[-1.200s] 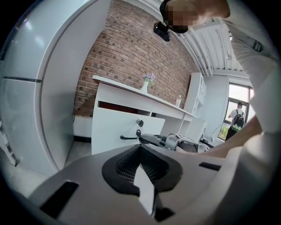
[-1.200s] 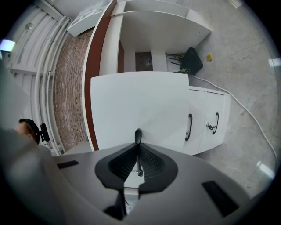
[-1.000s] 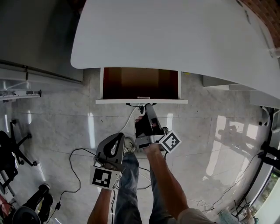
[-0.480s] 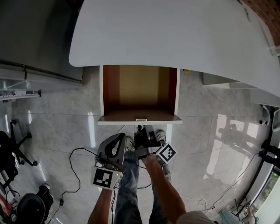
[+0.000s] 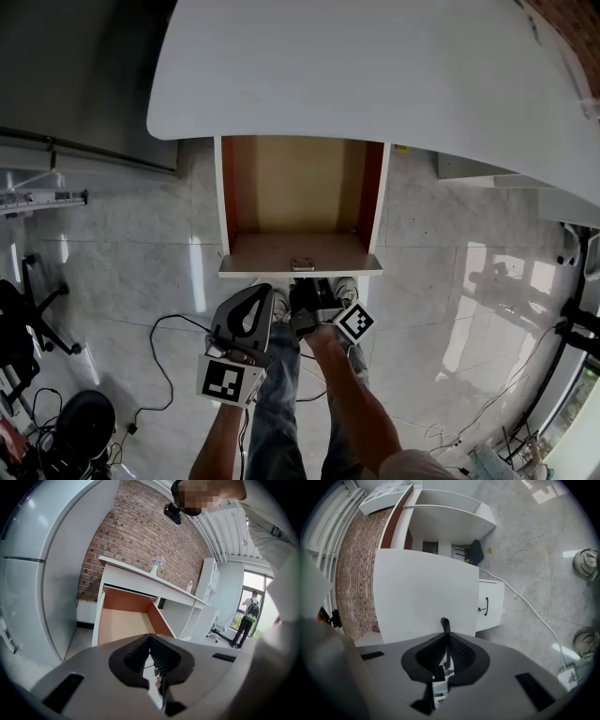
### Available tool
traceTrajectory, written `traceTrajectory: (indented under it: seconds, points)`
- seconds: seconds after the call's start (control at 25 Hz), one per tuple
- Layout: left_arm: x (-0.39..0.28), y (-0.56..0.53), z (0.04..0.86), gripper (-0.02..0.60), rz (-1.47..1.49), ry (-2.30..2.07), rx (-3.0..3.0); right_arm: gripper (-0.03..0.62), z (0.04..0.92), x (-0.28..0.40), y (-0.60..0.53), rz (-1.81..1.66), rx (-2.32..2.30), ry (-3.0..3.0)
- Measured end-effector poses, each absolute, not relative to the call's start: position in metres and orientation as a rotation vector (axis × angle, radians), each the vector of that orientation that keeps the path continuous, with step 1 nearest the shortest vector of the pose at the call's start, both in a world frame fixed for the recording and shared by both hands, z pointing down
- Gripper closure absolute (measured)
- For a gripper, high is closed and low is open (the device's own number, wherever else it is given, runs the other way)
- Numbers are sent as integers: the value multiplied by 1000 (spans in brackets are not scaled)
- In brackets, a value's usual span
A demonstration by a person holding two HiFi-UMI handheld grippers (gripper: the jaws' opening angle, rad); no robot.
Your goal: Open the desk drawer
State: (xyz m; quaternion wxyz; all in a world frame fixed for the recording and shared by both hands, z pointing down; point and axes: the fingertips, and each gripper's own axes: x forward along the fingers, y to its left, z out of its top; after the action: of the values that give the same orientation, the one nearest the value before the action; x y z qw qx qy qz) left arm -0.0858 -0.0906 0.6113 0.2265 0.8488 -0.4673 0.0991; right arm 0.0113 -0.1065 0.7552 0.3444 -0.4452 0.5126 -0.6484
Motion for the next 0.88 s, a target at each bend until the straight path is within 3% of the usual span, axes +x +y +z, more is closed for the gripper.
traceTrajectory:
  seconds: [0.88]
  points:
    - [-87,-85,612,569,288,-1287,2359,546,758,10,-109,-1629,-1098,1377]
